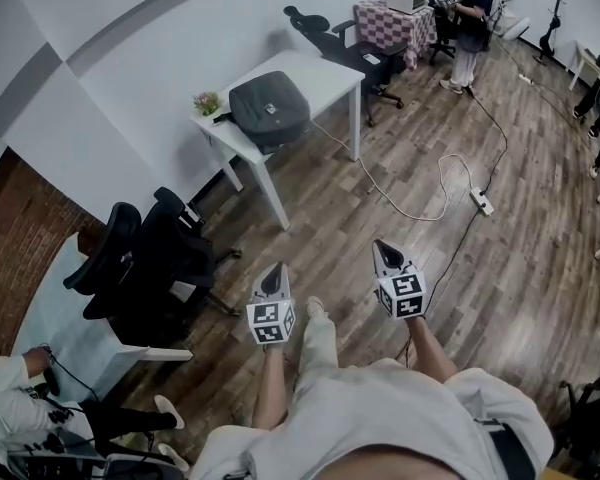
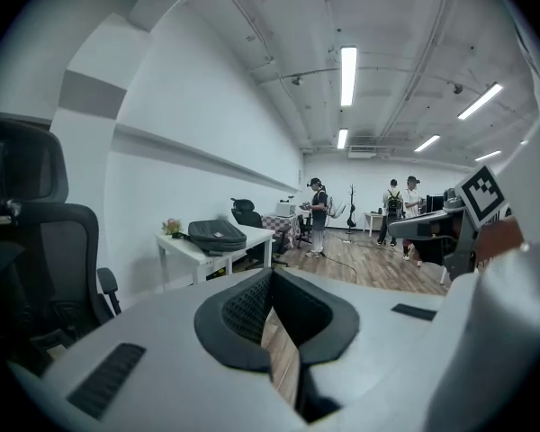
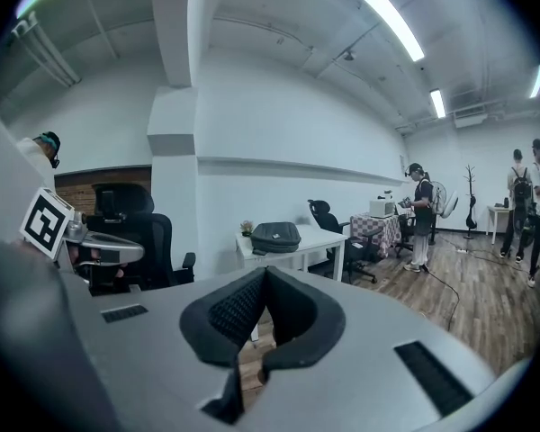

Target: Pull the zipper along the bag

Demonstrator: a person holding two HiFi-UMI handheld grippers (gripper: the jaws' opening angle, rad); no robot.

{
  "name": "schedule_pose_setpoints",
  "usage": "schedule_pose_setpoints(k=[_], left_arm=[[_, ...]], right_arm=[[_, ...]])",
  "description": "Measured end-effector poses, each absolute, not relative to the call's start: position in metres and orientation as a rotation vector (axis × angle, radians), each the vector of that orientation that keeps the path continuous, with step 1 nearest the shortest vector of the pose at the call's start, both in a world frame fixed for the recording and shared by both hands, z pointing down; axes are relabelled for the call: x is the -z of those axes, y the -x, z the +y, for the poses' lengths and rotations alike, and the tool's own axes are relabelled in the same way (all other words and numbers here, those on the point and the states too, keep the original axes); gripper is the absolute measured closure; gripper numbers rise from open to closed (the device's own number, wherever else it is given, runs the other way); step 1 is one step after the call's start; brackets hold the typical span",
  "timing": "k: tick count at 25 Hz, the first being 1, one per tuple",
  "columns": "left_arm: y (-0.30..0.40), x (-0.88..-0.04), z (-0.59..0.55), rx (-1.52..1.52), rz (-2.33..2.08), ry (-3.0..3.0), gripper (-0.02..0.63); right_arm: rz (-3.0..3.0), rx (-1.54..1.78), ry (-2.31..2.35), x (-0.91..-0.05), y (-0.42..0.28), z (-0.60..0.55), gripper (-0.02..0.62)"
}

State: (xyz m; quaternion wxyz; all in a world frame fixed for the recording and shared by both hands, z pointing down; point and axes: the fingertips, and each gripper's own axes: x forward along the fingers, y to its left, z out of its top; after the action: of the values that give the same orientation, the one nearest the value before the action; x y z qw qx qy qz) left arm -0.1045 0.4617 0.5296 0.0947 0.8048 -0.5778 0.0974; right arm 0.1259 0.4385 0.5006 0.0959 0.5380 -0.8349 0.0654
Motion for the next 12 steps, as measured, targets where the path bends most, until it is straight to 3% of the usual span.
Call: schedule_pose_setpoints(k=[12], left_arm=[[0.129, -0.528, 0.279, -0.269, -1.629, -2.439, 0.58]], right_arm=[[-2.42, -0.179, -1.635, -0.492, -0.093, 0.271, 0.581]])
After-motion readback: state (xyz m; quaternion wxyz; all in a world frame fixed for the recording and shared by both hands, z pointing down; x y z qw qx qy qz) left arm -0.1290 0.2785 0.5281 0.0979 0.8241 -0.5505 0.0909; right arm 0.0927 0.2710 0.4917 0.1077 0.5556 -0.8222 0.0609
